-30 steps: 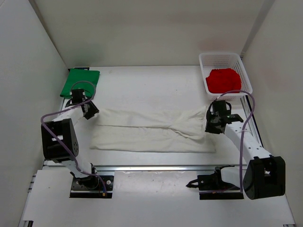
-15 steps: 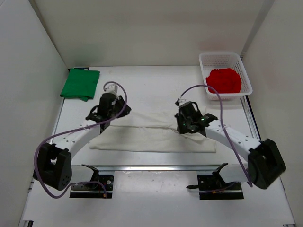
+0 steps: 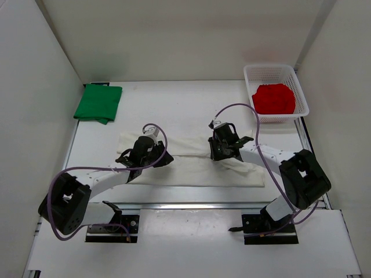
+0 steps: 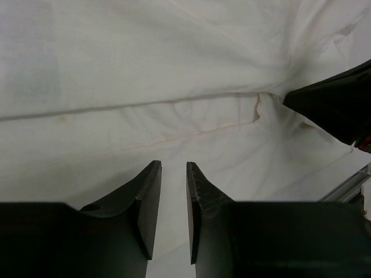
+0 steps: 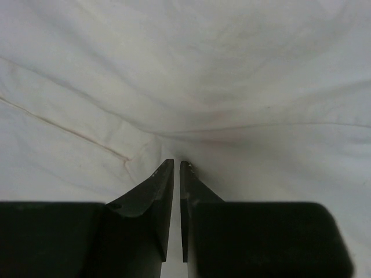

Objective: Fold and stack the t-shirts
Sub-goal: Fold the other side of the tshirt into a rectangle

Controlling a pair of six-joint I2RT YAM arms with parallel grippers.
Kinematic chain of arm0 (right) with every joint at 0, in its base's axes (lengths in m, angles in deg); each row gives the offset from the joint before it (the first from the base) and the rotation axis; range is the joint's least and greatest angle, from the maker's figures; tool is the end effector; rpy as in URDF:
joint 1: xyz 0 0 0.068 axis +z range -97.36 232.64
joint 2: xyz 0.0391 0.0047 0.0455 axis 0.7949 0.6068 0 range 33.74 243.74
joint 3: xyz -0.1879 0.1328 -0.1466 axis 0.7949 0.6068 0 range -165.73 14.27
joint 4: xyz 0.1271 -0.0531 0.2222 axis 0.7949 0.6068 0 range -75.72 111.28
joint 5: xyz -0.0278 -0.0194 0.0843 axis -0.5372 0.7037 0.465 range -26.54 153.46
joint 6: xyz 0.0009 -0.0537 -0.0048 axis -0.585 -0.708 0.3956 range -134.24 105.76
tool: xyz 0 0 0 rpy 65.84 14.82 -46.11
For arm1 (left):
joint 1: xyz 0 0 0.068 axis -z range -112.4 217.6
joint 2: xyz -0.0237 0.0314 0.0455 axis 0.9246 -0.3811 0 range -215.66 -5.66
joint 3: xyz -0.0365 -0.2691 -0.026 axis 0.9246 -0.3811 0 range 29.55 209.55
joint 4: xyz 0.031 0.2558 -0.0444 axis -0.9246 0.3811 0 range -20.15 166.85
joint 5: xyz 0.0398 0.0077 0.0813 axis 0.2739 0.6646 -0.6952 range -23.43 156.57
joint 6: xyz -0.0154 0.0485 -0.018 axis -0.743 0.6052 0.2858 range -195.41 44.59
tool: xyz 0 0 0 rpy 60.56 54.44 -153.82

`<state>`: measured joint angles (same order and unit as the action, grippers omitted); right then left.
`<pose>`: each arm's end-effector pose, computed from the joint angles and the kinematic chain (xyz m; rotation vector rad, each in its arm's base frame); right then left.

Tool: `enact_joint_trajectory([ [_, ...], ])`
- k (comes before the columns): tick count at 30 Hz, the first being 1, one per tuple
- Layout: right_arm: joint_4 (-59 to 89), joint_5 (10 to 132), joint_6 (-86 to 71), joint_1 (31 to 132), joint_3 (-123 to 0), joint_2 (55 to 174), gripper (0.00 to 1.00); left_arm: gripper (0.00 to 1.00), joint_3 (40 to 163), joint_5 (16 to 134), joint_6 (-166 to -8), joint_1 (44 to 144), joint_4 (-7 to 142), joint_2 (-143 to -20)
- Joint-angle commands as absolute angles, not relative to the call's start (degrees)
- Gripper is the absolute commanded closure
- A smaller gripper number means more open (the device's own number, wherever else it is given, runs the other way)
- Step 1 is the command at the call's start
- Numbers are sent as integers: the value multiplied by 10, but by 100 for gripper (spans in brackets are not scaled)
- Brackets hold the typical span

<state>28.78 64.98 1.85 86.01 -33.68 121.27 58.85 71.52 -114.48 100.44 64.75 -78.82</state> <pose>0.2499 0.1658 0.1787 -0.3948 2.5265 0.3778 0.2060 -0.1365 0.1711 -0.0796 2.3591 -0.7469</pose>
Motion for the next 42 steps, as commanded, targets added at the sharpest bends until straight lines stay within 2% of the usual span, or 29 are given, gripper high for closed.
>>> enact_joint_trajectory([
  [1, 253, 656, 10, 851, -351, 1221, 91, 65, 580, 744, -1155, 1007, 606, -775],
  [6, 246, 663, 10, 857, -347, 1231, 85, 64, 576, 744, -1151, 994, 604, -770],
  [10, 254, 655, 10, 859, -353, 1243, 85, 64, 574, 741, -1152, 989, 607, -765],
  [14, 246, 658, 15, 861, -339, 1224, 89, 64, 573, 741, -1149, 992, 611, -765],
  [19, 247, 655, 15, 854, -327, 1222, 89, 64, 577, 738, -1150, 991, 611, -762],
  [21, 262, 667, 17, 848, -337, 1225, 95, 64, 577, 736, -1155, 990, 610, -761],
  [23, 254, 666, 15, 851, -335, 1218, 95, 64, 577, 734, -1154, 992, 609, -761],
  [31, 246, 652, 13, 841, -328, 1226, 83, 65, 575, 741, -1156, 989, 605, -764],
  [42, 254, 653, 16, 858, -351, 1263, 79, 64, 568, 740, -1158, 988, 605, -763],
])
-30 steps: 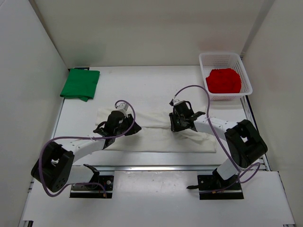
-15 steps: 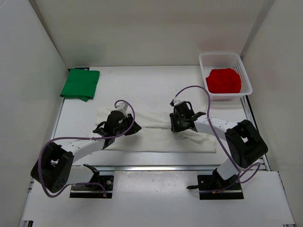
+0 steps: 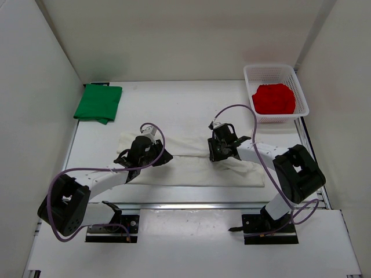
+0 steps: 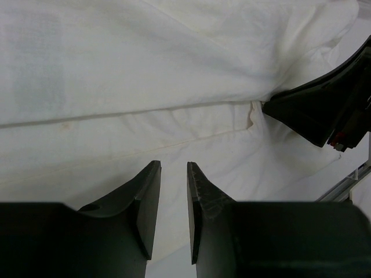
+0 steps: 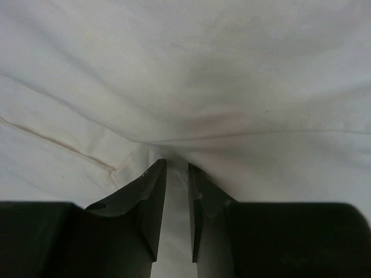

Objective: Fold and stack the t-shirts
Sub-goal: Fold the other side of the tshirt into a rectangle

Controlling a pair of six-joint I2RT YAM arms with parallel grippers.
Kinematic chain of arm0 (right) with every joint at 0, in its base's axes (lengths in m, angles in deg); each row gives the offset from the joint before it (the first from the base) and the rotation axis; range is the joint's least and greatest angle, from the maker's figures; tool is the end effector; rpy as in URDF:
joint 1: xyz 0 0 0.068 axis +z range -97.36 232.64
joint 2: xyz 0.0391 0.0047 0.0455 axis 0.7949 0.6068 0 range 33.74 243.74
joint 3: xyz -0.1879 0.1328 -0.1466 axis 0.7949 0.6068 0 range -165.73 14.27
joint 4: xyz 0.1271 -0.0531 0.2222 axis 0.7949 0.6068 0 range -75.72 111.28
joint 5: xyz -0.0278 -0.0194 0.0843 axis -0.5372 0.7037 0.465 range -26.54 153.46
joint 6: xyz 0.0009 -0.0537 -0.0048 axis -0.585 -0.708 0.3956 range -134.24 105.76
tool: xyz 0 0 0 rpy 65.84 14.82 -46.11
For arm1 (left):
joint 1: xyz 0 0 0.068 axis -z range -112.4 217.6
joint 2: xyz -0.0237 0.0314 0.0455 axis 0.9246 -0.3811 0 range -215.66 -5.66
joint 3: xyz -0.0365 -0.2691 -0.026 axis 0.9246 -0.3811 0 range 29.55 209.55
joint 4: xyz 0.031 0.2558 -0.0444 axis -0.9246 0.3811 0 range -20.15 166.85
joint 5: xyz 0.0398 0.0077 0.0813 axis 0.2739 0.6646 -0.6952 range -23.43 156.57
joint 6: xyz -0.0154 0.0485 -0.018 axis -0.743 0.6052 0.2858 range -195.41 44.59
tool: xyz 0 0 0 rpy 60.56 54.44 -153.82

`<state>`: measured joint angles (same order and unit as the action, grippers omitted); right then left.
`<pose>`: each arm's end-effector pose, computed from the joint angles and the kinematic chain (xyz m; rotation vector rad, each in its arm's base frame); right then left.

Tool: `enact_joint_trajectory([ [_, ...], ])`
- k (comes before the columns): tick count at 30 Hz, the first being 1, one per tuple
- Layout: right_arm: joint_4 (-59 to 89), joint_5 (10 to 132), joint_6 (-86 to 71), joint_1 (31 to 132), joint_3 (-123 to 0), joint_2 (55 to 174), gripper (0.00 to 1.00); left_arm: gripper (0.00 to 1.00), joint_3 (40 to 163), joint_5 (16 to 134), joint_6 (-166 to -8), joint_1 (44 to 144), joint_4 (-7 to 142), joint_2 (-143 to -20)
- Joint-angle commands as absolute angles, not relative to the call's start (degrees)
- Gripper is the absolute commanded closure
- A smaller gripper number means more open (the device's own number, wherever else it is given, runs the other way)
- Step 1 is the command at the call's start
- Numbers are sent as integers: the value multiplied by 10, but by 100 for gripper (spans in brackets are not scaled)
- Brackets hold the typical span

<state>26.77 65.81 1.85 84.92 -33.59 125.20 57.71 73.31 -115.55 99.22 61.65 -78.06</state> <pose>0.2584 0.1650 0.1610 -0.3810 2.5651 0.3726 0.2073 -0.1325 0.1728 -0.1032 2.3186 -0.8027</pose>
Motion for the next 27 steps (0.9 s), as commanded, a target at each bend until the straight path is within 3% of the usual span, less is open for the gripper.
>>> enact_joint_trajectory([
  [1, 259, 650, 22, 863, -356, 1262, 79, 64, 568, 740, -1158, 987, 606, -764],
  [5, 252, 638, 27, 854, -351, 1251, 79, 64, 568, 739, -1158, 990, 602, -763],
  [7, 252, 635, 33, 847, -353, 1251, 90, 64, 569, 736, -1161, 992, 604, -761],
  [13, 255, 622, 27, 845, -349, 1254, 89, 64, 566, 735, -1159, 985, 606, -754],
  [16, 251, 622, 29, 844, -350, 1256, 82, 64, 566, 736, -1159, 983, 605, -757],
  [20, 260, 621, 38, 847, -354, 1252, 100, 64, 567, 735, -1157, 984, 610, -757],
  [27, 325, 655, 46, 837, -370, 1180, 100, 64, 573, 736, -1159, 985, 612, -754],
])
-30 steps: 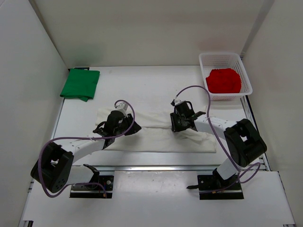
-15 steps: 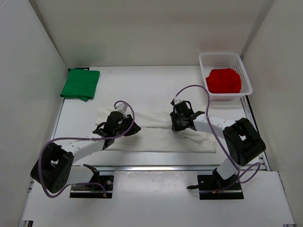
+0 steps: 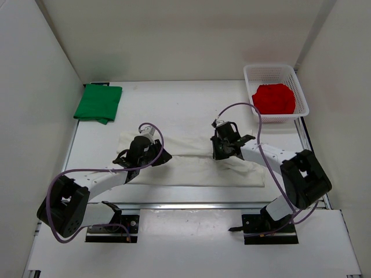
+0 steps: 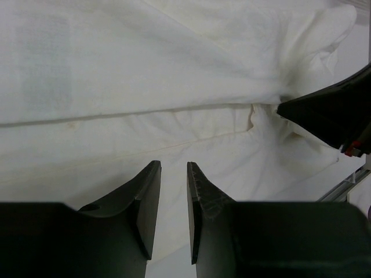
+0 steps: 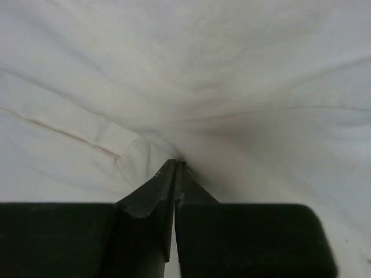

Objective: Fold and stack the t-shirts
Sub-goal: Fold the other side of the tshirt into a rectangle

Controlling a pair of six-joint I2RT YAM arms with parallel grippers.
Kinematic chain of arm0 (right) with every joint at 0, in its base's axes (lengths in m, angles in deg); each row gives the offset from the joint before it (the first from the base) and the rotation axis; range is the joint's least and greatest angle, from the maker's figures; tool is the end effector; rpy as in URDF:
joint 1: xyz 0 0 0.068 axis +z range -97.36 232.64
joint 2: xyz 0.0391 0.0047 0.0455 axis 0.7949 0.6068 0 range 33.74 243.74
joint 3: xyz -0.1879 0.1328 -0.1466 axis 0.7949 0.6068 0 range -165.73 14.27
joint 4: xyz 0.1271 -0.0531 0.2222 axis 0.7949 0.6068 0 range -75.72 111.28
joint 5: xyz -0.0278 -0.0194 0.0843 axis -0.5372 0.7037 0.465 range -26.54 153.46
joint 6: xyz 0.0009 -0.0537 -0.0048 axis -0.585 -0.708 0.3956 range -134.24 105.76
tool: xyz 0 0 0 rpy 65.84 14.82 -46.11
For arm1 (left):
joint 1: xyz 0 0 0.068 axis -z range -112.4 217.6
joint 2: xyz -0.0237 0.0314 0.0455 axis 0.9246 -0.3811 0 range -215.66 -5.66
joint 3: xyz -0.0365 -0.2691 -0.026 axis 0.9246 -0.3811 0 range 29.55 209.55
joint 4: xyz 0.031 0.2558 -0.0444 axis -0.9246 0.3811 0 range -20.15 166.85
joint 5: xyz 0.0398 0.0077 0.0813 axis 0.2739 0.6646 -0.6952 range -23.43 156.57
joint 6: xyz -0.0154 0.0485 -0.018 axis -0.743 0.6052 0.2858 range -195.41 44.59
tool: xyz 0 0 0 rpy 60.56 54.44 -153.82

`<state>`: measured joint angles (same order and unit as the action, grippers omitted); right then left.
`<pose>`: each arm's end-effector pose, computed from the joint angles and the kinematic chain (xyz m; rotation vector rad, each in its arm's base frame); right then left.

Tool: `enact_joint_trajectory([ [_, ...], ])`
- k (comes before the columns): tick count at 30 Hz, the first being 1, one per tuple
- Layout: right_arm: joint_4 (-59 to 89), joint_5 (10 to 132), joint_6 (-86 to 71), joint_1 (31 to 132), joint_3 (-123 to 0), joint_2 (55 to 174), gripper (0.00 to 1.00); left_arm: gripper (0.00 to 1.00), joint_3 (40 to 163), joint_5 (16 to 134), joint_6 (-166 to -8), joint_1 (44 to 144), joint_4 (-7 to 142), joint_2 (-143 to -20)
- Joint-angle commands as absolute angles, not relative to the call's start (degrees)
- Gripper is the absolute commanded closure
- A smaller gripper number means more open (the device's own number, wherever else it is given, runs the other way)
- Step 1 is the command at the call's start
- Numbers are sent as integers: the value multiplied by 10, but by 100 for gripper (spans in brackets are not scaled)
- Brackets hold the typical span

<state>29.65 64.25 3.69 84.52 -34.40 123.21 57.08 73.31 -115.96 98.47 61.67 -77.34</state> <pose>0.2572 0.1606 0.1718 -0.3197 2.5702 0.3481 0.2065 -0.1283 0.1722 -0.1264 2.3152 -0.8004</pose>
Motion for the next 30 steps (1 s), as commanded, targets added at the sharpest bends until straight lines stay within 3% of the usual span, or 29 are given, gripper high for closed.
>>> enact_joint_trajectory([
  [1, 333, 659, 41, 834, -371, 1170, 100, 64, 571, 737, -1159, 984, 613, -754],
  [21, 510, 762, 16, 883, -428, 1140, 99, 64, 603, 734, -1156, 974, 656, -719],
  [30, 487, 813, 26, 892, -394, 1153, 95, 64, 604, 736, -1156, 970, 666, -707],
])
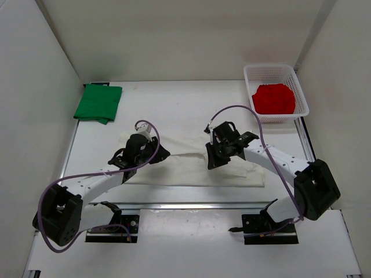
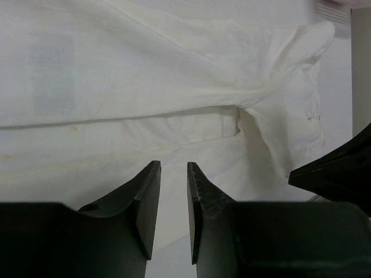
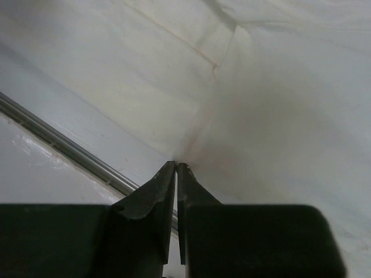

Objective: Fold and stack the t-shirts
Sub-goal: Fold the other side of the tshirt into a rectangle

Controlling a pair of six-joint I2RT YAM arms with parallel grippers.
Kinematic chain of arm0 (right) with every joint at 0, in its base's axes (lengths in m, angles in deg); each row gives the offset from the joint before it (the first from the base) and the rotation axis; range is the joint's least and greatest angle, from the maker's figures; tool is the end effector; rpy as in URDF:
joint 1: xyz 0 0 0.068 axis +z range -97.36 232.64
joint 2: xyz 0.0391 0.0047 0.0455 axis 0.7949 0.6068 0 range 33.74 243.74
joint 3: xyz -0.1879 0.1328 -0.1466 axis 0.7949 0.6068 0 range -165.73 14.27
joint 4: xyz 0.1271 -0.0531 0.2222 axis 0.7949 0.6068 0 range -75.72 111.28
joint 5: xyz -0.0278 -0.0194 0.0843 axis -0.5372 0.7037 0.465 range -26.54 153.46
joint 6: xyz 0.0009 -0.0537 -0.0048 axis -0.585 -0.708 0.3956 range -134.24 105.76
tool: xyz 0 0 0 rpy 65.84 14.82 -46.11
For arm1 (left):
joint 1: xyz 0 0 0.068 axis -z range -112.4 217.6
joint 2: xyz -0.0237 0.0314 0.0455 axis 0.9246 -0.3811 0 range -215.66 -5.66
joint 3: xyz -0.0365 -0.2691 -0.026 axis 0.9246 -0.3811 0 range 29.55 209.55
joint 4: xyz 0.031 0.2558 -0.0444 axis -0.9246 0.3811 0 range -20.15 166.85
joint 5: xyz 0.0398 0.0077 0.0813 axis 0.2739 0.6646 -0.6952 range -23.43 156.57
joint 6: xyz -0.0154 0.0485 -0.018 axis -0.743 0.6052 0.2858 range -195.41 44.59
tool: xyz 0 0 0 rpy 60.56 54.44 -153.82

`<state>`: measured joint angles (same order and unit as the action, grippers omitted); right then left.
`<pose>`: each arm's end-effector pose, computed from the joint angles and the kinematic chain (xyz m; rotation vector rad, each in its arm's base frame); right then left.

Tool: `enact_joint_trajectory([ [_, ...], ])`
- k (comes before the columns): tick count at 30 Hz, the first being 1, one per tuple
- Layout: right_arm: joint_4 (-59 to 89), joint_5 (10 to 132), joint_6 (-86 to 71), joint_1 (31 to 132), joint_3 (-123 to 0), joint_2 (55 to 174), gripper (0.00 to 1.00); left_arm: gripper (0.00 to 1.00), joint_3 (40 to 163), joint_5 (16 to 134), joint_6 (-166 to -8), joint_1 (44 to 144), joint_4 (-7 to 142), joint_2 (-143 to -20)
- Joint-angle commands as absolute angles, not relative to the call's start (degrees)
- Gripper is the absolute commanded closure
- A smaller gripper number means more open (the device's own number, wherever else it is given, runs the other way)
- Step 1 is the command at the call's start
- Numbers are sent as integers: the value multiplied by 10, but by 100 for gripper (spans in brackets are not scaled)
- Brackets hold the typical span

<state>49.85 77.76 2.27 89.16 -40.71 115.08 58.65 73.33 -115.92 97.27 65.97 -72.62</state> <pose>0.2177 0.1722 0.2237 -0.5621 2.6913 0.6153 0.2044 -0.1212 0.1923 -0.1442 2.2756 -0.8069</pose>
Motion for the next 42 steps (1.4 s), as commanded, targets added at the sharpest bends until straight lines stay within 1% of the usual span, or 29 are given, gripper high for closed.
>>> enact_joint_trajectory([
  [1, 483, 817, 23, 889, -386, 1156, 95, 64, 601, 735, -1155, 969, 669, -703],
  [4, 477, 821, 27, 893, -382, 1152, 97, 64, 598, 739, -1154, 957, 670, -702],
  [6, 476, 814, 27, 889, -388, 1139, 96, 64, 596, 736, -1150, 944, 673, -697],
  [8, 469, 815, 29, 872, -383, 1112, 84, 64, 597, 741, -1148, 936, 679, -694],
  [9, 461, 812, 36, 866, -381, 1104, 73, 64, 599, 742, -1142, 928, 684, -693],
  [10, 447, 802, 42, 850, -382, 1088, 69, 64, 595, 740, -1135, 922, 691, -689],
  [12, 417, 780, 67, 804, -364, 1058, 70, 63, 593, 744, -1139, 905, 684, -691],
  [13, 374, 770, 71, 792, -344, 1054, 76, 63, 594, 735, -1137, 901, 678, -694],
  [14, 341, 757, 94, 752, -336, 1048, 85, 63, 604, 730, -1136, 909, 676, -707],
  [15, 321, 750, 116, 718, -315, 1046, 90, 63, 620, 726, -1135, 911, 677, -727],
  [16, 270, 744, 125, 696, -298, 1043, 94, 63, 627, 730, -1136, 911, 673, -738],
  [19, 147, 791, 175, 574, -221, 1040, 93, 62, 673, 730, -1139, 917, 656, -803],
  [20, 99, 774, 184, 561, -212, 1039, 91, 62, 680, 727, -1139, 916, 650, -811],
  [21, 87, 766, 185, 535, -193, 1043, 90, 62, 689, 732, -1143, 915, 641, -839],
  [23, 20, 760, 197, 505, -174, 1059, 86, 62, 707, 752, -1149, 902, 629, -876],
  [25, -2, 772, 209, 482, -161, 1083, 82, 62, 722, 754, -1153, 897, 627, -919],
  [29, -49, 788, 208, 457, -156, 1126, 75, 63, 722, 773, -1170, 871, 603, -961],
  [32, -53, 778, 214, 456, -165, 1160, 75, 63, 725, 777, -1178, 852, 591, -987],
  [37, -65, 794, 218, 459, -178, 1225, 75, 64, 706, 794, -1199, 817, 564, -1007],
  [39, -79, 804, 222, 459, -178, 1234, 75, 63, 700, 798, -1201, 810, 558, -1010],
  [40, -87, 807, 223, 459, -177, 1237, 76, 64, 695, 795, -1207, 804, 555, -1012],
  [41, -90, 809, 226, 457, -176, 1240, 80, 65, 688, 796, -1206, 803, 550, -1012],
  [42, -101, 813, 228, 455, -170, 1243, 89, 64, 686, 797, -1213, 795, 548, -1012],
])
